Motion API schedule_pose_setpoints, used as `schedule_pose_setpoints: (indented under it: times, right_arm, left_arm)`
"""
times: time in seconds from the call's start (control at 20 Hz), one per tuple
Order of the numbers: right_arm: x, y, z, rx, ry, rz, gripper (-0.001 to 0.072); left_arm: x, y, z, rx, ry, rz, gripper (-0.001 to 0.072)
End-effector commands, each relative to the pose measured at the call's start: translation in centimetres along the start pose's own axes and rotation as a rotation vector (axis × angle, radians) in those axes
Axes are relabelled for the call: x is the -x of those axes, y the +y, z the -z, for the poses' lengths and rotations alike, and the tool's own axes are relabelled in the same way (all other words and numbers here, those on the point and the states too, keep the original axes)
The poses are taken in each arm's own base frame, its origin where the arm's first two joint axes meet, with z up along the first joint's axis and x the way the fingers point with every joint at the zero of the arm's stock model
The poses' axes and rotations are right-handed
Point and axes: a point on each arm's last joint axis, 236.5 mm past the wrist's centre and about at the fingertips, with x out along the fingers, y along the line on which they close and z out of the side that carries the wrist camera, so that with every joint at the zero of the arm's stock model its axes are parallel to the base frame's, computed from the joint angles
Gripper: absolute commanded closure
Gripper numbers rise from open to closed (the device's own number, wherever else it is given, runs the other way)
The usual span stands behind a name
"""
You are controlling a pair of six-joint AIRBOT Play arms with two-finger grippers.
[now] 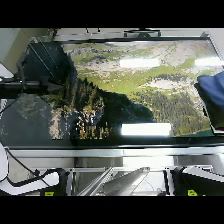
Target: Fold the shirts.
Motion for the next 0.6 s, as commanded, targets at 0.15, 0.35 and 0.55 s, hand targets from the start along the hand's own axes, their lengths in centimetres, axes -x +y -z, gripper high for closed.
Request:
schedule_pose_setpoints:
  times: [0.15, 0.35, 0.55]
  right_arm:
    - [0.2, -8.3, 4.3, -0.062, 0.149, 0.294, 0.0001]
    - [1.5, -3.7, 4.0, -0.075, 0.155, 0.166, 0.0013]
    - [3.9, 2.8, 4.3, 0.032, 0.149, 0.038, 0.0015]
  left_arm:
    - [-3.3, -1.5, 1.6, -0.025, 0.098, 0.042, 0.0696]
    - [-2.6, -1.4, 1.1, -0.027, 0.083, 0.038, 0.0696]
    - [-0.1, -4.6, -0.6, -0.144, 0.071, 0.049, 0.0698]
